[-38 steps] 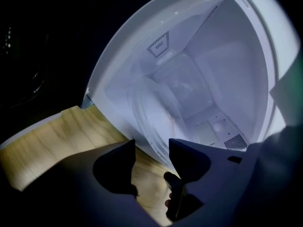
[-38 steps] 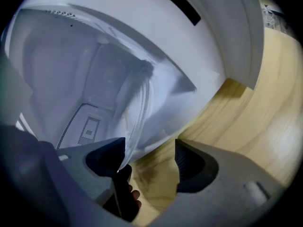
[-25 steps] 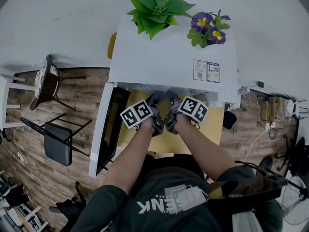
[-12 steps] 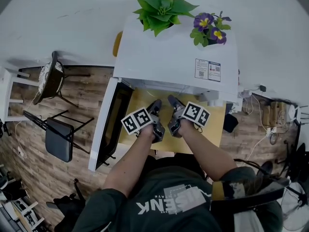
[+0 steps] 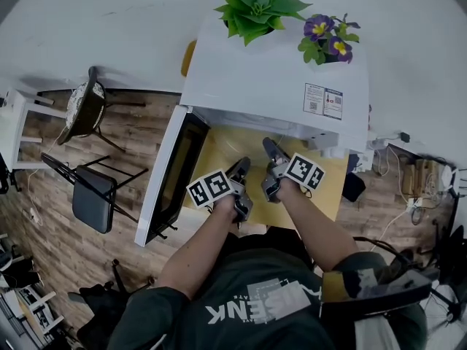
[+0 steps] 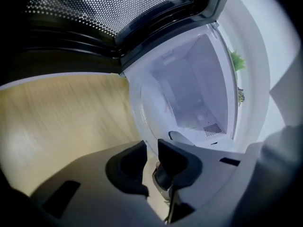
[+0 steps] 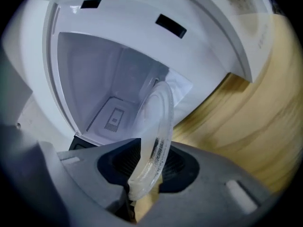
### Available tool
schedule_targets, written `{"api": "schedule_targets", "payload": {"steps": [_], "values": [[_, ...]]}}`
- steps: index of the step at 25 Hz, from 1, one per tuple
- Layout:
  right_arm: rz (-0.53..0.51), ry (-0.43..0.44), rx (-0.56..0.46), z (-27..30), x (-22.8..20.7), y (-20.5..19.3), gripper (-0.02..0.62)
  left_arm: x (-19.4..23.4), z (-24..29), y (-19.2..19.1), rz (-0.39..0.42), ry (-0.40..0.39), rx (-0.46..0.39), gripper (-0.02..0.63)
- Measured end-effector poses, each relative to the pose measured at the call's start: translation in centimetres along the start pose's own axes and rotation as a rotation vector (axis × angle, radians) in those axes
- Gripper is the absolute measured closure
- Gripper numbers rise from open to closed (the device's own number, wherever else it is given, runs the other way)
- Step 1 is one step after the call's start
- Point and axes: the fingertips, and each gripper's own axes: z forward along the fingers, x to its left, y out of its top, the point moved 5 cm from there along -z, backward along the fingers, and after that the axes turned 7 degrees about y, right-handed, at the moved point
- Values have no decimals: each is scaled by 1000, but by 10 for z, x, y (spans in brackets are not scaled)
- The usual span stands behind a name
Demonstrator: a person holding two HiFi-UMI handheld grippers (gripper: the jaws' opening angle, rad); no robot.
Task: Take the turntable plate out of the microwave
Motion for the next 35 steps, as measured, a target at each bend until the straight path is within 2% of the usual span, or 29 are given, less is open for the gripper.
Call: {"api": "schedule_targets", "payload": {"steps": [4, 6, 9, 12, 15, 19, 28, 35], "values": [[56, 32, 4, -8, 0, -7, 500, 4, -4, -1, 41, -21, -16, 520], [80, 48, 9, -12, 0, -9, 505, 7, -3, 3, 37, -42, -32, 518], [89, 63, 22, -20, 0, -13, 512, 12, 3, 15, 55, -47, -65, 454], [83, 74, 48, -28, -1, -19, 512, 14, 9, 28, 56, -66, -85, 431], [76, 80, 81, -37, -5, -25, 512, 15, 16, 31, 42, -90, -94, 434], [71, 102, 112, -45, -9, -29, 512, 15, 12, 20, 49, -128, -95, 477], [-44, 211, 184, -59, 6, -25, 518, 7, -12, 2, 40, -176, -164, 505], [-97, 247, 226, -66, 21, -19, 508, -4, -24, -4, 27, -192, -208, 512]]}}
